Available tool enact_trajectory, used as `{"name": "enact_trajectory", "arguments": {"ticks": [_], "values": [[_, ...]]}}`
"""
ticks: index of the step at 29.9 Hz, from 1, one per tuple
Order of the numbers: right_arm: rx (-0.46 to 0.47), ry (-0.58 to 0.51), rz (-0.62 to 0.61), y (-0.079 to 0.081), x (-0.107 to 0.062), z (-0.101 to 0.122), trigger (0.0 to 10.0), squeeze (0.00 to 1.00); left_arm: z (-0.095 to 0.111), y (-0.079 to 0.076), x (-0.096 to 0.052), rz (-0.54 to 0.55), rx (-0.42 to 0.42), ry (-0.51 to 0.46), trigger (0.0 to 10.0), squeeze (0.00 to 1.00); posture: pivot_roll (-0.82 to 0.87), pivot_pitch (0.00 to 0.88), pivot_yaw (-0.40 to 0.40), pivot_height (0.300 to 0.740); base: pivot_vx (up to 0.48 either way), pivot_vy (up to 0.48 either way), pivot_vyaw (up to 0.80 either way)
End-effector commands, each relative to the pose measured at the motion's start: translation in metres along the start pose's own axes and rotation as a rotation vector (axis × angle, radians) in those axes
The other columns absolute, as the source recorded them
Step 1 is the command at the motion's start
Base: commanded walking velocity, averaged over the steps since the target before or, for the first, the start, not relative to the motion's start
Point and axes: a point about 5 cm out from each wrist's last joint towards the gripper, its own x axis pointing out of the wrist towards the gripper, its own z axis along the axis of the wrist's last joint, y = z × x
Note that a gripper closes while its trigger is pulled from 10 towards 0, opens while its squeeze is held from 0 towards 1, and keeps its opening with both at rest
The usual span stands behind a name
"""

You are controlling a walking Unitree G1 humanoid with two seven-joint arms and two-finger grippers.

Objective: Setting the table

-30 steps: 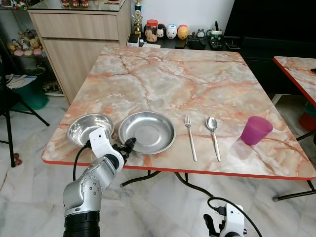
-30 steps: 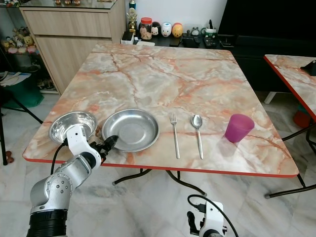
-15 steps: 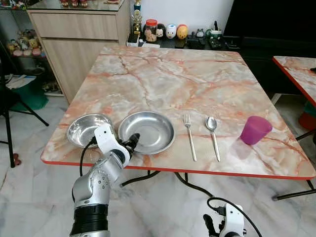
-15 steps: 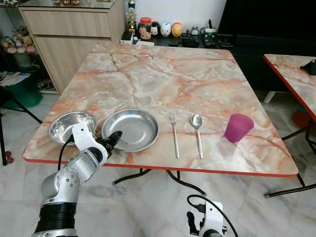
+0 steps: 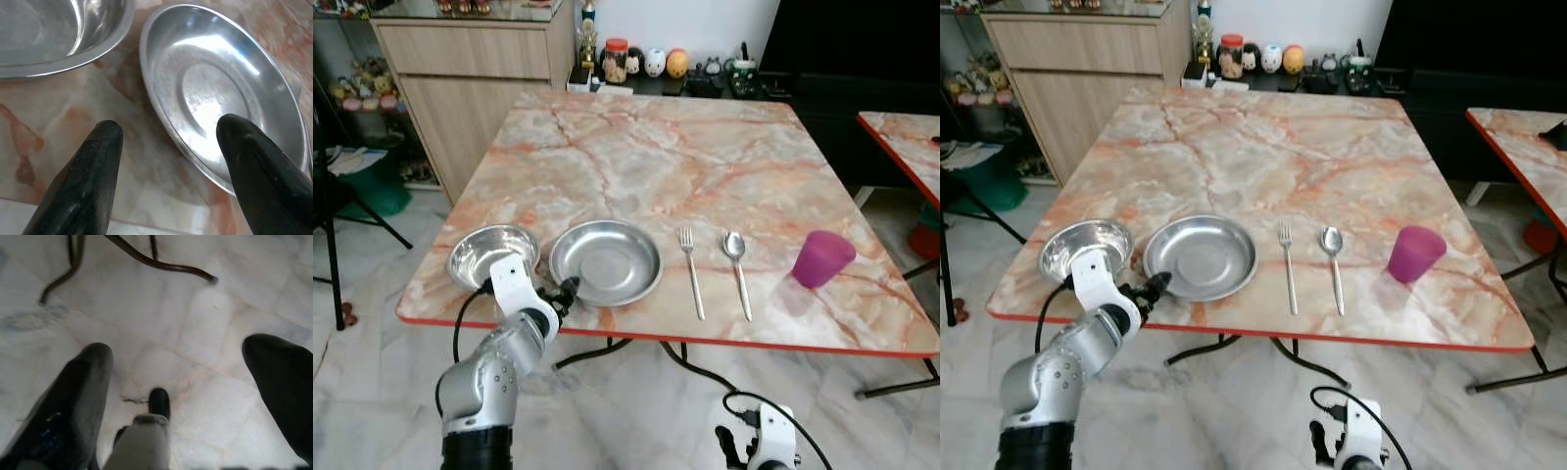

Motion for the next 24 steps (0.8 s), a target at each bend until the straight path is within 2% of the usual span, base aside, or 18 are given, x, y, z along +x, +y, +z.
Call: {"name": "enact_trajectory", "arguments": {"ticks": [1,5,9,10,12,13,15,17,19,23,24], "values": [[-0.011,0.003,0.004,-0.001,0.000,0.001,10.0,0.00,0.001,-0.003,-0.007,-0.026,0.020,0.008,10.0,0.00,0.09,0.000,-0.043,0.740,0.000,0.000,0.00],[-0.016,0.005,0.009,-0.001,0.000,0.002,10.0,0.00,0.008,-0.002,-0.021,-0.064,0.072,0.002,10.0,0.00,0.10,0.000,-0.048,0.740,0.000,0.000,0.00],[-0.020,0.007,0.014,-0.001,0.001,0.002,10.0,0.00,0.011,-0.008,-0.027,-0.124,0.110,0.000,10.0,0.00,0.10,0.000,-0.050,0.740,0.000,0.000,0.00],[-0.021,0.007,0.015,-0.001,0.001,0.002,10.0,0.00,0.018,-0.016,-0.030,-0.193,0.193,-0.072,10.0,0.00,0.11,0.000,-0.051,0.740,0.000,0.000,0.00],[-0.023,0.007,0.016,-0.001,0.001,0.003,10.0,0.00,0.032,-0.024,-0.033,-0.219,0.405,-0.234,10.0,0.00,0.11,0.000,-0.052,0.740,0.000,0.000,0.00],[-0.024,0.007,0.016,-0.001,0.001,0.003,10.0,0.00,0.036,-0.028,-0.033,-0.232,0.459,-0.295,10.0,0.00,0.10,0.000,-0.053,0.740,0.000,0.000,0.00],[-0.024,0.006,0.016,-0.001,0.001,0.003,10.0,0.00,0.045,-0.035,-0.031,-0.236,0.449,-0.390,10.0,0.00,0.10,0.000,-0.052,0.740,0.000,0.000,0.00],[-0.024,0.005,0.016,-0.001,0.001,0.003,10.0,0.00,0.047,-0.041,-0.027,-0.245,0.534,-0.436,10.0,0.00,0.10,0.000,-0.053,0.740,0.000,0.000,0.00],[-0.024,0.005,0.015,-0.001,0.001,0.004,10.0,0.00,0.046,-0.047,-0.020,-0.266,0.590,-0.456,10.0,0.00,0.10,0.000,-0.053,0.740,0.000,0.000,0.00],[-0.022,0.004,0.014,0.000,0.001,0.003,10.0,0.00,0.044,-0.050,-0.008,-0.275,0.588,-0.497,10.0,0.00,0.09,0.000,-0.047,0.740,0.000,0.000,0.00],[-0.019,0.003,0.014,0.000,0.001,0.003,10.0,0.00,0.039,-0.051,0.001,-0.286,0.611,-0.502,10.0,0.00,0.08,0.000,-0.046,0.740,0.000,0.000,0.00]]}}
